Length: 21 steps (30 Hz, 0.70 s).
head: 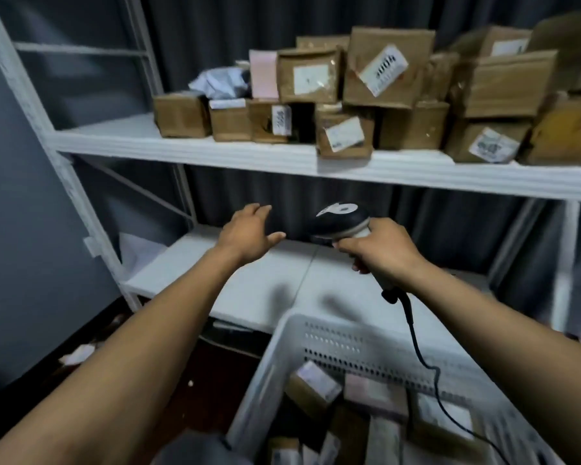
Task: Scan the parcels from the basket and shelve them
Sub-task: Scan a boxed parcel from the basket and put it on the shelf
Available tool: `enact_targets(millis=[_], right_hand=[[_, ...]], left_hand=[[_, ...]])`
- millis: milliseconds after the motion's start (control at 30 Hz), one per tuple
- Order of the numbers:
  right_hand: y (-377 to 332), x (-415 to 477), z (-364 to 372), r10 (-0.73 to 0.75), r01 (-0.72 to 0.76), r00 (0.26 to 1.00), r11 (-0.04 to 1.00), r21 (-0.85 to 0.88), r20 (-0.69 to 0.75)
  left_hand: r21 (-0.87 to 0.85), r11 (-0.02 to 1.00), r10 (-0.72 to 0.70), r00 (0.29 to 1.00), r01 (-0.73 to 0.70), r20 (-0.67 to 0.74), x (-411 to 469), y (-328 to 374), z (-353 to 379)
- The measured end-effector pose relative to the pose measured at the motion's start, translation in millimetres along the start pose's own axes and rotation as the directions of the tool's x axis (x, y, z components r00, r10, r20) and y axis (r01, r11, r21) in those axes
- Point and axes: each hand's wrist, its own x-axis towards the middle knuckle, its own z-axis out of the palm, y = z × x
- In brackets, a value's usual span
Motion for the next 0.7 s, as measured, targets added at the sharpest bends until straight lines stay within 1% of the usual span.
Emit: enact_targets(millis=[100, 167, 300, 433, 533, 600, 700], right_hand=[[46.3, -26.8, -16.2, 0.058, -0.057, 0.998, 0.996, -0.072, 0.012], [78.9, -42.9, -27.0, 0.095, -0.092, 0.995, 0.986, -0.138, 0.021], [146.1, -67.9, -45.9, 0.173, -0.17, 0.985, 0.965, -0.198, 0.0], [211.3, -80.3, -67.4, 0.246, -0.239, 0.969, 0.912, -0.335, -0.021], [258.4, -85.3, -87.5, 0.29, -0.29, 0.955, 0.884, -0.365, -0.058], [287.7, -85.3, -101.8, 0.33, -0.34, 0.939, 0.835, -0.433, -0.1], [326.0, -81.1, -118.7, 0.376, -0.387, 0.917, 0.762, -0.519, -0.131]], left_hand=[[0.003, 1.0, 0.028, 0.996, -0.028, 0.083, -30.9, 27.7, 47.5], [0.032, 0.998, 0.041, 0.985, -0.047, 0.167, -47.9, 41.6, 82.5], [0.036, 0.998, 0.043, 0.937, -0.059, 0.346, -75.6, 62.7, 158.4], [-0.006, 0.997, 0.066, 0.885, -0.071, 0.46, -93.4, 90.8, 227.5], [-0.074, 0.994, 0.104, 0.86, -0.077, 0.5, -100.9, 116.3, 278.2], [-0.106, 0.99, 0.137, 0.839, -0.095, 0.526, -102.1, 132.8, 313.3], [-0.113, 0.983, 0.184, 0.788, -0.145, 0.588, -102.3, 156.1, 354.1]])
